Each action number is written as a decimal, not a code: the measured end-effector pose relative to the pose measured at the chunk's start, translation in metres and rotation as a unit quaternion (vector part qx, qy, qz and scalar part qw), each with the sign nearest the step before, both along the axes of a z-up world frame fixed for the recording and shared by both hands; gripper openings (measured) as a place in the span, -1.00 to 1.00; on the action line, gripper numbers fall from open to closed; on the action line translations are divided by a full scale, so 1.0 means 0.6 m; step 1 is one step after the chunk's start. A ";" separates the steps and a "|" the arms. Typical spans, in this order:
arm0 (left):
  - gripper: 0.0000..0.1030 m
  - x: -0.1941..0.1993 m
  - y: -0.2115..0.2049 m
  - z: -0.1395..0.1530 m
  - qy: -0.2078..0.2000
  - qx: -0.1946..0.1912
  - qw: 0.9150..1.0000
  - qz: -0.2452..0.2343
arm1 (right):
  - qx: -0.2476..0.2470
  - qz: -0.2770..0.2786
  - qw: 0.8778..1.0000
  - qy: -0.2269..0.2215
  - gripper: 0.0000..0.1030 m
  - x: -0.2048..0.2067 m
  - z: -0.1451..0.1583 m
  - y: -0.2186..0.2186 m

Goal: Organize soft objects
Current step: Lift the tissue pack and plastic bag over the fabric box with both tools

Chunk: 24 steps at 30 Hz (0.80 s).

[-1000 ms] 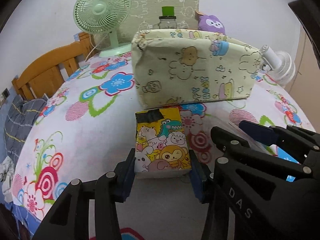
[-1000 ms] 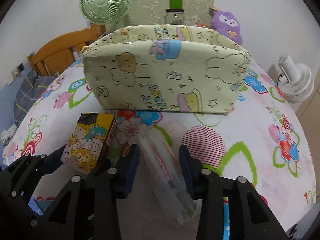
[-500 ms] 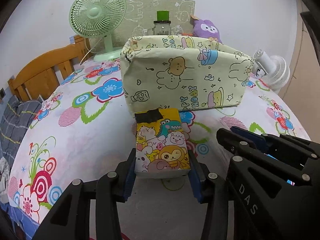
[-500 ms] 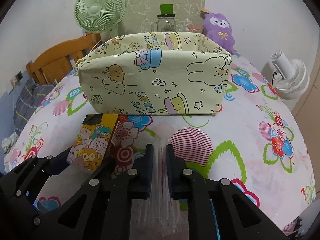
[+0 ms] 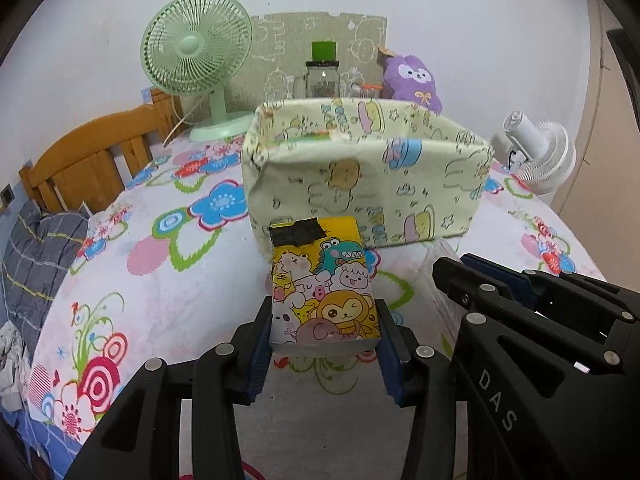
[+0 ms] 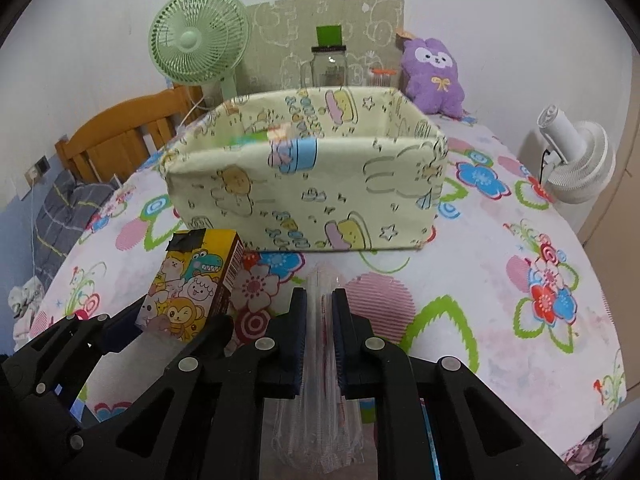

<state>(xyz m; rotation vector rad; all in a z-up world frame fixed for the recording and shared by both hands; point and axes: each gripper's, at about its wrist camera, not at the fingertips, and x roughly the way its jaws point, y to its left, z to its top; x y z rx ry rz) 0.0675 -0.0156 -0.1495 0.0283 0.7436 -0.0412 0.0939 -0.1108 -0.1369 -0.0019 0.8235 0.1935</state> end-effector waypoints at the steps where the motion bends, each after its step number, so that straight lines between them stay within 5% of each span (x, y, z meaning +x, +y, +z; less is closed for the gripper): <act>1: -0.09 -0.001 -0.001 0.004 -0.002 0.000 1.000 0.000 | 0.000 -0.001 1.000 -0.003 -0.71 -0.001 0.004 -0.001; 24: -0.09 -0.018 -0.015 0.120 -0.062 -0.005 0.998 -0.001 | 0.004 -0.009 0.998 -0.068 -0.71 -0.021 0.128 -0.021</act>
